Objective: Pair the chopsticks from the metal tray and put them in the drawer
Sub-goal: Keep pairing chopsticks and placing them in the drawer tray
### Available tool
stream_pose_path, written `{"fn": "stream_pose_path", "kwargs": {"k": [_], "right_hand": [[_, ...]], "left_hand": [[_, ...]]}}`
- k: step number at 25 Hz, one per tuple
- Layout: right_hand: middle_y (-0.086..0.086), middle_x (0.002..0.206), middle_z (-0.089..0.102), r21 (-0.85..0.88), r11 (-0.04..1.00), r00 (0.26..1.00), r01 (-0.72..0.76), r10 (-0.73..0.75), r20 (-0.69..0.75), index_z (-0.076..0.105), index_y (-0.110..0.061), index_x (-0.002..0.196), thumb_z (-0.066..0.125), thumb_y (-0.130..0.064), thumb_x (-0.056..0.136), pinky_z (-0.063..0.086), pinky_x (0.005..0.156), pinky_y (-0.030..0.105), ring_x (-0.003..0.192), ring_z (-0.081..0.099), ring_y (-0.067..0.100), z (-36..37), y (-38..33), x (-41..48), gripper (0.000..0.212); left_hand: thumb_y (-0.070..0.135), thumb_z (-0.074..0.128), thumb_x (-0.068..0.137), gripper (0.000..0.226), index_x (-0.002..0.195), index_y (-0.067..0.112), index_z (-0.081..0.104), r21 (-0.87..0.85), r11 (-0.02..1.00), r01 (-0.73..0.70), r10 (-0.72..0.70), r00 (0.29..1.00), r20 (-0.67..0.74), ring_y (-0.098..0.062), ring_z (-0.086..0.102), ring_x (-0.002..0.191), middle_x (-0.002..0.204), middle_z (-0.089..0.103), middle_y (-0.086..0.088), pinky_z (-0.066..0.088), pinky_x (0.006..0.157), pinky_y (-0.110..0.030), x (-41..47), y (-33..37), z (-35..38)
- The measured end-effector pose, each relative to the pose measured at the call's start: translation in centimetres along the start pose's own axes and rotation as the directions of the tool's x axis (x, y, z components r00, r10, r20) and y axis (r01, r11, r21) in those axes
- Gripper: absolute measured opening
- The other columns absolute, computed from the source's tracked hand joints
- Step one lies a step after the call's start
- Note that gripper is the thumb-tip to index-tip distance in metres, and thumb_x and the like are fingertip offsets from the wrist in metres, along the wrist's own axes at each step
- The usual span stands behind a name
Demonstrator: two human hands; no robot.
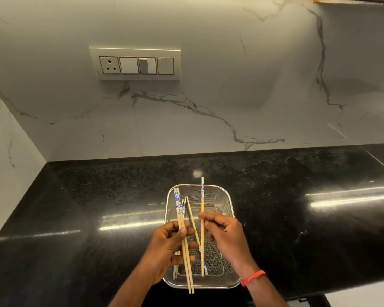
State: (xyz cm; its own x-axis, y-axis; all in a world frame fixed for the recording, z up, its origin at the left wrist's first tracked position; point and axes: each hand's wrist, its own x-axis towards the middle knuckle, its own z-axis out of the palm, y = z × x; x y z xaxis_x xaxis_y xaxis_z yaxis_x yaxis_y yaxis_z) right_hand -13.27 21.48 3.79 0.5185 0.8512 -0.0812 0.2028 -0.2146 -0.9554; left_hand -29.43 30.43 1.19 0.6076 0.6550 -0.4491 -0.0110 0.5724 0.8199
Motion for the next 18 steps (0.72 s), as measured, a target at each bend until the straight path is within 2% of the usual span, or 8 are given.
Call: {"fn": "stream_pose_path", "kwargs": {"k": [2, 4, 8, 10, 14, 16, 18], "right_hand": [[-0.018, 0.093, 0.075, -0.017, 0.999, 1.0, -0.028, 0.028, -0.002, 0.077, -0.036, 0.093, 0.07, -0.023, 0.089, 0.056, 0.071, 0.018, 0.085, 0.07, 0.001, 0.0, 0.5, -0.9, 0.015], [-0.012, 0.089, 0.077, -0.011, 0.999, 0.999, -0.051, 0.051, -0.016, 0.075, -0.035, 0.088, 0.074, -0.018, 0.085, 0.059, 0.072, 0.021, 0.083, 0.072, 0.004, 0.0, 0.9, -1.6, 0.017], [-0.009, 0.089, 0.078, -0.014, 0.997, 0.997, -0.074, 0.074, -0.003, 0.064, -0.034, 0.097, 0.078, -0.017, 0.082, 0.055, 0.08, 0.025, 0.083, 0.074, 0.005, -0.2, 1.1, -2.3, 0.027], [-0.012, 0.089, 0.078, -0.033, 0.997, 0.998, -0.067, 0.066, -0.011, 0.06, -0.034, 0.102, 0.078, -0.021, 0.082, 0.052, 0.08, 0.02, 0.084, 0.073, 0.001, -0.4, 1.2, -2.6, 0.03], [-0.016, 0.087, 0.077, -0.042, 0.998, 0.998, -0.045, 0.044, -0.035, 0.058, -0.04, 0.104, 0.076, -0.021, 0.083, 0.051, 0.069, 0.006, 0.082, 0.073, -0.001, -1.2, 1.4, -3.5, 0.033], [-0.014, 0.087, 0.078, -0.031, 0.999, 0.998, -0.042, 0.04, -0.051, 0.057, -0.042, 0.108, 0.076, -0.023, 0.084, 0.054, 0.073, 0.011, 0.083, 0.073, 0.0, -2.0, 1.4, -3.9, 0.036], [-0.012, 0.087, 0.078, -0.009, 0.999, 0.997, -0.042, 0.042, -0.062, 0.055, -0.042, 0.115, 0.076, -0.022, 0.084, 0.058, 0.079, 0.022, 0.084, 0.074, 0.003, -2.7, 1.5, -4.2, 0.042]], "left_hand": [[0.012, 0.065, 0.092, 0.025, 0.116, 0.005, 0.068, 0.0, 1.0, 0.002, -0.002, 1.0, 0.021, -0.038, 0.075, 0.1, 0.114, 0.076, -0.014, 0.063, 0.064, -0.046, 0.2, 0.1, 0.4], [0.012, 0.067, 0.091, 0.027, 0.117, 0.005, 0.067, -0.001, 1.0, 0.002, -0.002, 0.999, 0.04, -0.037, 0.075, 0.101, 0.115, 0.076, -0.013, 0.063, 0.063, -0.046, 0.4, 0.0, 0.9], [0.011, 0.067, 0.091, 0.025, 0.115, 0.006, 0.07, 0.041, 0.999, 0.009, -0.013, 0.996, 0.091, -0.038, 0.076, 0.095, 0.109, 0.077, -0.018, 0.064, 0.064, -0.048, 0.9, -0.5, 1.9], [0.014, 0.07, 0.086, 0.028, 0.113, 0.005, 0.071, 0.066, 0.998, 0.015, -0.023, 0.992, 0.122, -0.039, 0.076, 0.093, 0.105, 0.076, -0.02, 0.064, 0.063, -0.048, 1.1, -0.9, 2.5], [0.019, 0.073, 0.08, 0.03, 0.107, 0.007, 0.074, 0.111, 0.994, 0.021, -0.04, 0.985, 0.17, -0.038, 0.076, 0.092, 0.104, 0.077, -0.021, 0.063, 0.064, -0.048, 1.2, -1.2, 4.1], [0.02, 0.072, 0.081, 0.022, 0.101, 0.011, 0.077, 0.131, 0.991, 0.022, -0.047, 0.98, 0.192, -0.036, 0.077, 0.091, 0.104, 0.077, -0.02, 0.063, 0.063, -0.044, 1.2, -1.1, 4.7], [0.02, 0.072, 0.083, 0.02, 0.1, 0.012, 0.078, 0.15, 0.989, 0.017, -0.05, 0.974, 0.219, -0.036, 0.077, 0.088, 0.104, 0.077, -0.021, 0.063, 0.065, -0.045, 1.2, -1.1, 5.5]]}}
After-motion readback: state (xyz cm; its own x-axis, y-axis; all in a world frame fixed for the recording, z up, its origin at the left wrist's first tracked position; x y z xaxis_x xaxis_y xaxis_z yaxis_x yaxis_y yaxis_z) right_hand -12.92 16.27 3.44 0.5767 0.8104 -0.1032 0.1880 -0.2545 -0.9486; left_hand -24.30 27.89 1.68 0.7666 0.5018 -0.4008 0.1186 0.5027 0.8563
